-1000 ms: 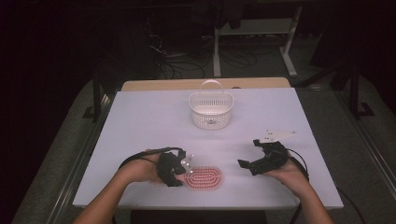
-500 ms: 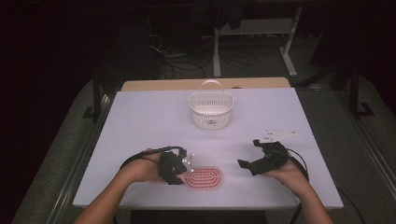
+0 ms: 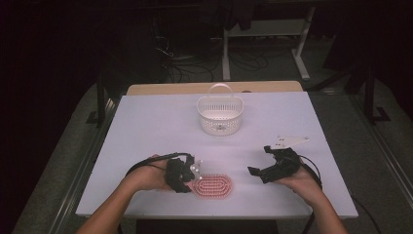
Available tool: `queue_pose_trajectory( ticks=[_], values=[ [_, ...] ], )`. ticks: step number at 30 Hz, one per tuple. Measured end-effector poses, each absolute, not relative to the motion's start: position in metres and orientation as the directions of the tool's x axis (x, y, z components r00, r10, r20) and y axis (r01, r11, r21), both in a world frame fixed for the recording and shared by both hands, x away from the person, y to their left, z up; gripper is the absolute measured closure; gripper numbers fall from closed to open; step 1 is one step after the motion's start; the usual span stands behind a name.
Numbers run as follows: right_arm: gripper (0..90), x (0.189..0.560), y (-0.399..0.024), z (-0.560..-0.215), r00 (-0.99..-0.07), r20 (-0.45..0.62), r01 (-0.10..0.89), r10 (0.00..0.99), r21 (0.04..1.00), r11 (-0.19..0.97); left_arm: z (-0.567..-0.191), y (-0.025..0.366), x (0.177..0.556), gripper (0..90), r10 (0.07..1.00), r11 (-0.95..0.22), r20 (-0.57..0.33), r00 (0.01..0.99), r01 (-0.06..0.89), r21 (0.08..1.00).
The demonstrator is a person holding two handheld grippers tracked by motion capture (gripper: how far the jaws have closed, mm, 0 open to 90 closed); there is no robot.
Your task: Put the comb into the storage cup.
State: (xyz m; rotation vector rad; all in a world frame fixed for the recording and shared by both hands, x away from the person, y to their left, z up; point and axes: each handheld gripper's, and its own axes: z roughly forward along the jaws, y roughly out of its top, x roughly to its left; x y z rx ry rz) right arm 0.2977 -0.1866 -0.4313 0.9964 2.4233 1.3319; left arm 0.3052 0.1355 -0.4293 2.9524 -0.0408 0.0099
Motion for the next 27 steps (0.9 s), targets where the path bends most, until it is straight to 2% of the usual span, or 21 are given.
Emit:
queue_pose_trajectory(
  ticks=[14,27],
  values=[
    [0.0,0.298,-0.187,-0.431,-0.752,0.136,0.460,0.645,0.809,0.366,-0.423,0.141,0.308,70.6,-0.015,-0.970,-0.019,1.000,-0.010,0.244],
    [0.0,0.298,-0.187,-0.431,-0.752,0.136,0.459,0.645,0.810,0.365,-0.408,0.156,0.314,70.6,0.029,-0.932,-0.008,1.000,0.030,0.360]
  ],
)
